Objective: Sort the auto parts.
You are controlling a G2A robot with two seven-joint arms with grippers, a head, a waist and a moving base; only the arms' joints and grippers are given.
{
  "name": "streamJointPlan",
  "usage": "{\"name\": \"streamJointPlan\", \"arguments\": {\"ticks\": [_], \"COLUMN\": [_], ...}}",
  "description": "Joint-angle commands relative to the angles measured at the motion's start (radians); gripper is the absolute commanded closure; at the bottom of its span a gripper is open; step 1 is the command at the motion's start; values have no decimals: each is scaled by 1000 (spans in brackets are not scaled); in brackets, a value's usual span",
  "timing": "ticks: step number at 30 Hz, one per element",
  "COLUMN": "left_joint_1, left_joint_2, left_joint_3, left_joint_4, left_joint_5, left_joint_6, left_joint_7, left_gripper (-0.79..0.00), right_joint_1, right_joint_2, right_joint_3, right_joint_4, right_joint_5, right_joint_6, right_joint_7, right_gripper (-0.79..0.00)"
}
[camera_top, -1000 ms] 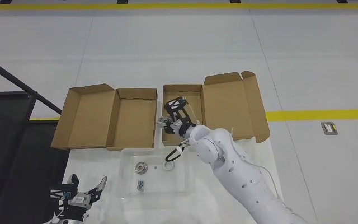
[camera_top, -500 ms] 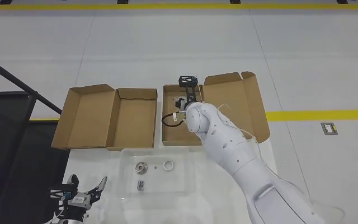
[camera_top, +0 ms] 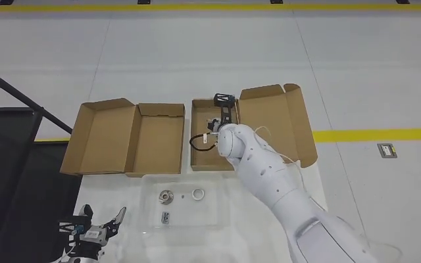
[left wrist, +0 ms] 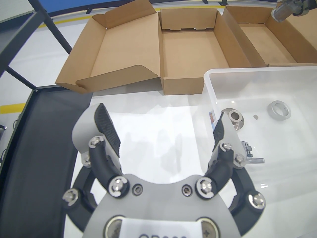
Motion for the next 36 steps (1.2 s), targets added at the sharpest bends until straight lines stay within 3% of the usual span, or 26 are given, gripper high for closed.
{"name": "streamJointPlan", "arguments": {"ticks": [1,11,12,13,21,22,23,26,28,29,36], "left_joint_1": [0,0,0,0,0,0,0,0,0,0,0], "left_joint_2": [0,0,0,0,0,0,0,0,0,0,0], "left_joint_3": [0,0,0,0,0,0,0,0,0,0,0], "left_joint_4": [0,0,0,0,0,0,0,0,0,0,0], "left_joint_5": [0,0,0,0,0,0,0,0,0,0,0], "left_joint_6": [0,0,0,0,0,0,0,0,0,0,0], "left_joint_7": [0,0,0,0,0,0,0,0,0,0,0], "left_gripper": [-785,-785,-785,-785,-785,-785,-785,-785,-785,-785,-785], "right_joint_1": [14,50,52,52,54,54,54,54,54,54,63], "right_joint_2": [-11,-63,-65,-68,-77,-77,-78,-78,-78,-78,-78], "right_joint_3": [-5,-11,-10,-10,2,4,6,8,10,9,15], "right_joint_4": [54,224,235,243,275,277,279,282,282,282,255], "right_joint_5": [-2,23,24,25,33,35,35,32,30,25,15], "right_joint_6": [35,24,24,21,10,10,8,4,0,-4,-56], "right_joint_7": [5,55,55,56,47,47,47,45,46,47,13], "right_gripper": [0,0,-80,-265,-456,-493,-594,-566,-643,-723,-671]}}
